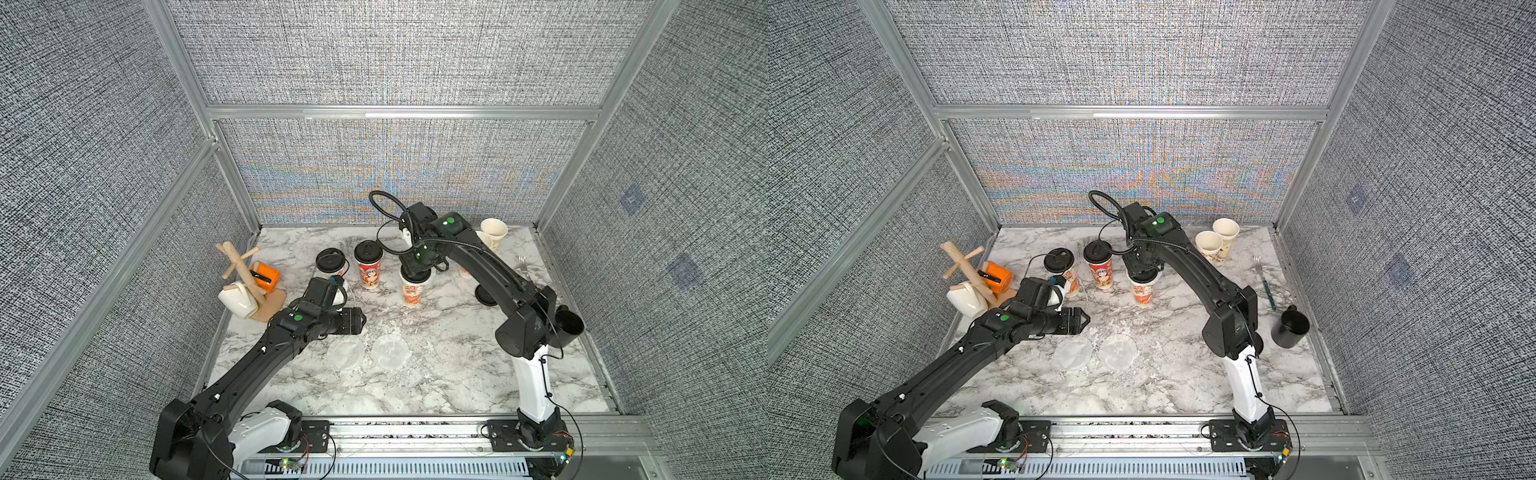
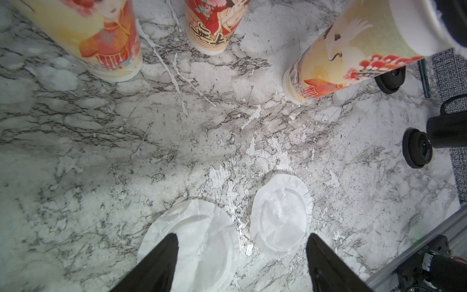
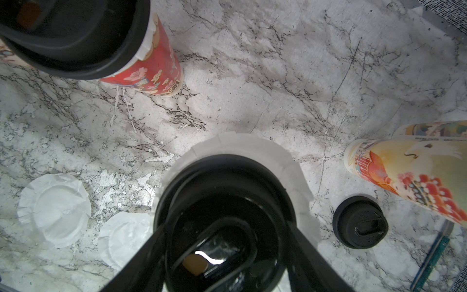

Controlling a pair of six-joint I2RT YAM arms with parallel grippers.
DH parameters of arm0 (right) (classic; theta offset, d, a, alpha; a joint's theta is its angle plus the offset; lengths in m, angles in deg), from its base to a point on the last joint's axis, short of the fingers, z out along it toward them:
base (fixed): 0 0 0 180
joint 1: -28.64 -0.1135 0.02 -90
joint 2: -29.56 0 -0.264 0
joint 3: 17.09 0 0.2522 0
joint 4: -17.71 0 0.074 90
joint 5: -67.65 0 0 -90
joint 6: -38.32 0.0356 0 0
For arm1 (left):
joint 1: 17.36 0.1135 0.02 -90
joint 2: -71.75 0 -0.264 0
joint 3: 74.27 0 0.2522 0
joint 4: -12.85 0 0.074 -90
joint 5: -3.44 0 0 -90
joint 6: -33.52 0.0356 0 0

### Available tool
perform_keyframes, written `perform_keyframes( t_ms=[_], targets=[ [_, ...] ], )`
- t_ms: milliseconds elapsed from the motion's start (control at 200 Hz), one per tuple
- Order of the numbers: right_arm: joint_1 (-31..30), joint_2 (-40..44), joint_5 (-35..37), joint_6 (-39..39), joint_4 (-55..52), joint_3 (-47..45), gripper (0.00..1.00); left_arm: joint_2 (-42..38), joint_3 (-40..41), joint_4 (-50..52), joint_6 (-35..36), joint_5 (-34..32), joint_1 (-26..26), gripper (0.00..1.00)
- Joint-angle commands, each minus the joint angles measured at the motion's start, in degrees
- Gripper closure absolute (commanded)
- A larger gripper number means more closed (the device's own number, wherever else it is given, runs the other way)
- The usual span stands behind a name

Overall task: Put the leak-proof paper on the milk tea cups
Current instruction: Place the cup lid on the cup.

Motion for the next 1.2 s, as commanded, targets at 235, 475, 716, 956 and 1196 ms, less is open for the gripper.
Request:
perform_keyframes(
  t_ms=[235, 475, 716, 956, 1196],
  targets=[
    [-0.2, 0.2, -0.4, -0.2, 0.0, 0.5, 0.33, 0.0, -0.1, -0.2, 0.6, -0.2, 0.1, 0.19],
    [-0.1, 0.9, -1.5, -0.3, 0.2, 0.7, 0.33, 0.1, -0.3, -0.3, 0.6, -0.1, 0.1, 0.19],
    [-0.1, 0.8, -1.8, -0.4, 0.4, 0.1, 0.33, 0.2, -0.3, -0.3, 0.6, -0.1, 0.1, 0.19],
    [-0.1, 0.6, -0.9, -0.1, 0.6, -0.9, 0.33, 0.4, -0.3, -0.3, 0.7, -0.1, 0.1, 0.19],
    [-0.2, 0.3, -0.6, 0.1, 0.7, -0.9, 0.27, 0.6, -0.2, -0.5, 0.8, -0.1, 0.1, 0.19]
  ],
)
